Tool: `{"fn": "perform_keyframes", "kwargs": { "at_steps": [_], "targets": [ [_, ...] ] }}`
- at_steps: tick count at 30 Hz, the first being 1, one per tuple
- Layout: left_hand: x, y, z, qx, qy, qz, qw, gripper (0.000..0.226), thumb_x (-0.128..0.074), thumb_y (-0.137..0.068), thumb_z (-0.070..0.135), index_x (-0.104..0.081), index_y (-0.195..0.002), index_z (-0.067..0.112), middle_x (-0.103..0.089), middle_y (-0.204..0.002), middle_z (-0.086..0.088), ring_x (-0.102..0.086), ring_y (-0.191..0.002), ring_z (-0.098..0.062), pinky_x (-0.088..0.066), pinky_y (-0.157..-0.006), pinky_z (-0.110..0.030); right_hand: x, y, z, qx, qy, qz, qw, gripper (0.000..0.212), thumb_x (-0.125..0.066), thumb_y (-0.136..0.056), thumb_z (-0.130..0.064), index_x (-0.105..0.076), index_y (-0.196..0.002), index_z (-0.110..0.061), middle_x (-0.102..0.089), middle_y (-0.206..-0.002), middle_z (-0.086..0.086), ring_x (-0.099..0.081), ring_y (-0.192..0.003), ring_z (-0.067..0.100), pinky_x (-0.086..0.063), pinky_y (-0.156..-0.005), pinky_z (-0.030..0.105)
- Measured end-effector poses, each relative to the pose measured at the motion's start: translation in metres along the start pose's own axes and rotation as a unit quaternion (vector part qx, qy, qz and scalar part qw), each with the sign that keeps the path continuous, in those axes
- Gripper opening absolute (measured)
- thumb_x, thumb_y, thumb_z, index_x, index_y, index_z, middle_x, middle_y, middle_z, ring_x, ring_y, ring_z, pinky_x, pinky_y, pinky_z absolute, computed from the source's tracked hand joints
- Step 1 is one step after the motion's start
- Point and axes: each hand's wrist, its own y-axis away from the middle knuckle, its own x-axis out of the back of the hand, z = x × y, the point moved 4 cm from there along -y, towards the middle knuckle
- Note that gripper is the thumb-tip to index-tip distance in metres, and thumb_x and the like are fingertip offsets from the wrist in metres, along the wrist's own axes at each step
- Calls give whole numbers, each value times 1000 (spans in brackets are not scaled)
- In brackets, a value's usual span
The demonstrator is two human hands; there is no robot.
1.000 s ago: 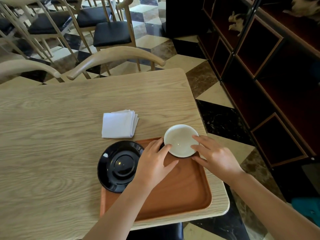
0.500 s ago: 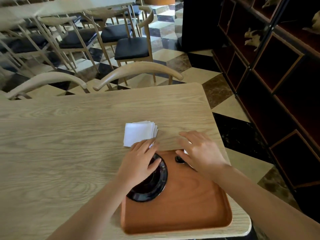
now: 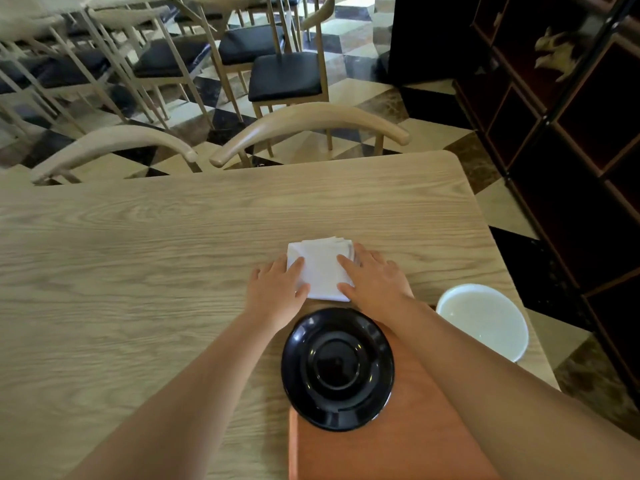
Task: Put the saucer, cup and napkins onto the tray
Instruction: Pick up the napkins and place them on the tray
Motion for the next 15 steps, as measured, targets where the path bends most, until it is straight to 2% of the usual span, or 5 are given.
{"fn": "perform_keyframes", "kwargs": {
  "at_steps": [4,7,9,12,15],
  "targets": [
    [-3,-5,1,44,113,12,993,47,-50,-86,30,-41,-131,22,-52,-124,-8,-45,-116,-30,-36,-94,-39,-3,0,-2,-13,-27,-21,999,57,-35,-96,-41,-16,-146,-23,-11,-156,11,-21,-137,29,-32,-105,42],
    [-2,-9,1,50,227,25,972,43,-55,-83,14,-50,-125,11,-57,-121,-13,-47,-114,-33,-35,-97,-37,-2,1,-6,-27,-58,-21,998,56,-39,-96,-35,-18,-146,-20,-12,-156,8,-17,-138,27,-31,-106,39],
    [0,-11,-3,75,312,22,947,44,-54,-84,9,-50,-128,8,-56,-125,-13,-48,-116,-30,-37,-98,-36,-2,1,-9,-46,-128,-17,991,53,-43,-95,-26,-24,-145,-17,-15,-156,7,-17,-137,26,-30,-107,37],
    [-1,-11,-6,107,410,-2,906,50,-52,-87,10,-40,-136,12,-51,-132,-8,-48,-118,-24,-40,-97,-36,-3,-2,-9,-76,-232,29,969,50,-49,-90,-11,-37,-139,-14,-26,-152,7,-26,-132,27,-29,-107,34],
    [-1,-9,-9,171,513,-7,841,36,-51,-85,5,-51,-120,10,-60,-114,-4,-55,-101,-20,-44,-79,-29,-7,-4,-3,-151,-366,86,914,60,-54,-82,-1,-38,-137,-16,-39,-141,11,-43,-122,28,-41,-98,34]
  ]
}}
